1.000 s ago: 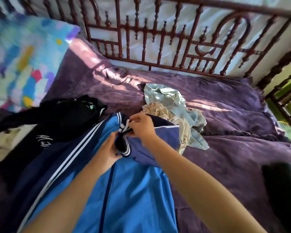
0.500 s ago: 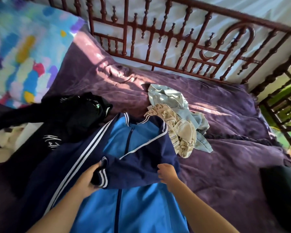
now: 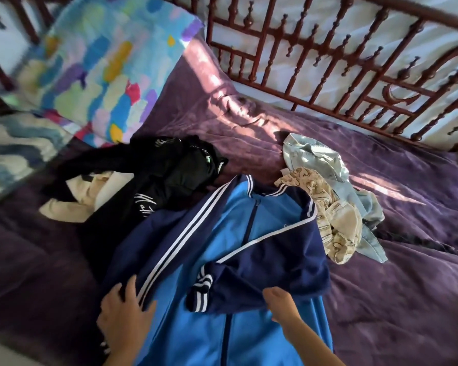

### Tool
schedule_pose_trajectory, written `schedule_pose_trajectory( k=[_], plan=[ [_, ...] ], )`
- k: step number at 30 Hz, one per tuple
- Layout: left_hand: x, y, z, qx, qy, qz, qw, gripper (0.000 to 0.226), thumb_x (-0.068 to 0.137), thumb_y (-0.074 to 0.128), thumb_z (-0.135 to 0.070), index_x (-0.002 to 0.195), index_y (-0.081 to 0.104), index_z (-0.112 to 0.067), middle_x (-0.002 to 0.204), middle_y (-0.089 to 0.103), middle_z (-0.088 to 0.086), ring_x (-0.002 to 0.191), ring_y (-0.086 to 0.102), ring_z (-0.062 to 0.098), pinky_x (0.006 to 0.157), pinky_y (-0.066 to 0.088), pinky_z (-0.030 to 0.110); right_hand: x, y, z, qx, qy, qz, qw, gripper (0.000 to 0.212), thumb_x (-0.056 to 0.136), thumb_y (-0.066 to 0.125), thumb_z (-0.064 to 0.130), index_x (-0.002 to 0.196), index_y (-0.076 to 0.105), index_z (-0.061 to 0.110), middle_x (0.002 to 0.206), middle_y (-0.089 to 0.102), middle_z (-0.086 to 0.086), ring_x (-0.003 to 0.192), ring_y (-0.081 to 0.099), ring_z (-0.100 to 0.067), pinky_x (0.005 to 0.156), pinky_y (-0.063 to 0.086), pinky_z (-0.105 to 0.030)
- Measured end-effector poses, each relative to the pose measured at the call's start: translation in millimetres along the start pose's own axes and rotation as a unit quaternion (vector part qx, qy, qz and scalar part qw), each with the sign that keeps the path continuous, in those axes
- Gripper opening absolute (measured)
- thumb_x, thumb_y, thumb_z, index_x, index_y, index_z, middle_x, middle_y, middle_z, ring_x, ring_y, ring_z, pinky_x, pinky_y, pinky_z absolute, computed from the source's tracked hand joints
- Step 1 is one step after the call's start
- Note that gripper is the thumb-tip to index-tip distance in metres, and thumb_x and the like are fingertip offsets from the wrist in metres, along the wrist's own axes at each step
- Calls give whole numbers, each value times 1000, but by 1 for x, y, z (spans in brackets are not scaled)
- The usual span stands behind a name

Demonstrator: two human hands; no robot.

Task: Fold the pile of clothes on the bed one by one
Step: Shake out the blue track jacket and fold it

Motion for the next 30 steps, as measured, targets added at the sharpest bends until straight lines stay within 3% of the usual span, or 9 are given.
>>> schedule_pose_trajectory(
  k=[3, 5, 9, 13, 16, 19, 22, 25, 30],
  plan=[
    [-24, 2, 42, 162, -85, 159, 970, 112, 59, 67, -72, 149, 16, -29, 151, 18, 14, 134, 24, 33, 105, 30, 48, -4, 18, 0, -29, -5, 22, 999, 20, 71, 45, 19, 54, 34, 19, 51, 27, 3, 56, 23, -15, 48, 15, -23],
    [-28, 5, 58, 128, -99, 186, 969, 105, 69, 57, -74, 149, 5, -29, 154, 12, 8, 134, 27, 29, 106, 30, 40, -7, 26, 6, -44, -20, 33, 998, 19, 68, 44, 19, 52, 32, 19, 48, 25, 5, 53, 21, -13, 44, 14, -21],
    [-21, 0, 66, -53, -99, 192, 975, 78, 79, 72, -32, 142, 34, -8, 142, 37, 20, 124, 44, 37, 102, 37, 40, -10, 33, 12, -72, -35, 42, 996, 34, 82, 42, 2, 55, 30, 18, 55, 28, -1, 59, 23, -16, 50, 17, -26],
    [-12, -13, 78, -118, -123, 180, 969, 48, 85, 63, -5, 131, 49, -1, 131, 51, 20, 120, 48, 33, 96, 37, 34, -20, 28, 17, -21, -2, 21, 1000, 33, 86, 41, 1, 58, 32, 16, 66, 39, -6, 61, 36, -19, 55, 25, -31],
    [-7, -25, 86, -129, -130, 132, 974, 33, 84, 60, 2, 117, 59, 4, 118, 61, 19, 109, 55, 31, 85, 39, 32, -26, 18, 14, -30, -13, 21, 999, 40, 93, 41, 2, 60, 23, 17, 98, 56, -9, 95, 60, -15, 73, 39, -26],
    [7, -51, 86, -164, -135, 54, 976, 23, 82, 64, 2, 104, 65, 7, 105, 66, 19, 99, 60, 33, 80, 40, 32, -27, 17, 3, -17, -14, 23, 999, 30, 90, 46, 10, 62, 43, 18, 72, 53, -4, 60, 53, -12, 56, 41, -22],
    [30, -98, 81, -285, -153, -55, 945, 20, 82, 61, 3, 102, 65, 5, 89, 65, 19, 83, 61, 35, 79, 50, 41, -18, 15, -9, -41, -10, 26, 999, 16, 78, 43, 9, 64, 43, 15, 60, 34, -4, 63, 30, -19, 55, 24, -31],
    [51, -156, 56, -403, -140, -121, 896, 12, 84, 58, 2, 90, 66, -5, 70, 57, 6, 56, 54, 16, 47, 47, 20, -26, 11, -2, -35, 2, 30, 999, 15, 83, 44, 4, 71, 46, 14, 65, 36, -6, 67, 31, -19, 58, 27, -32],
    [59, -221, -48, -539, -101, -34, 835, 29, 86, 49, 4, 70, 55, -19, 43, 56, -6, 31, 46, 3, 32, 30, 9, -23, 16, 15, 27, -52, 82, 995, 22, 92, 45, 5, 72, 49, 14, 64, 45, -1, 56, 41, -12, 50, 33, -21]
  ],
)
Point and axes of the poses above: each hand's wrist, its own x-axis towards the middle knuckle, its own y-axis out of the palm, z = x × y, the point moved 3 cm from there along x, towards the middle knuckle
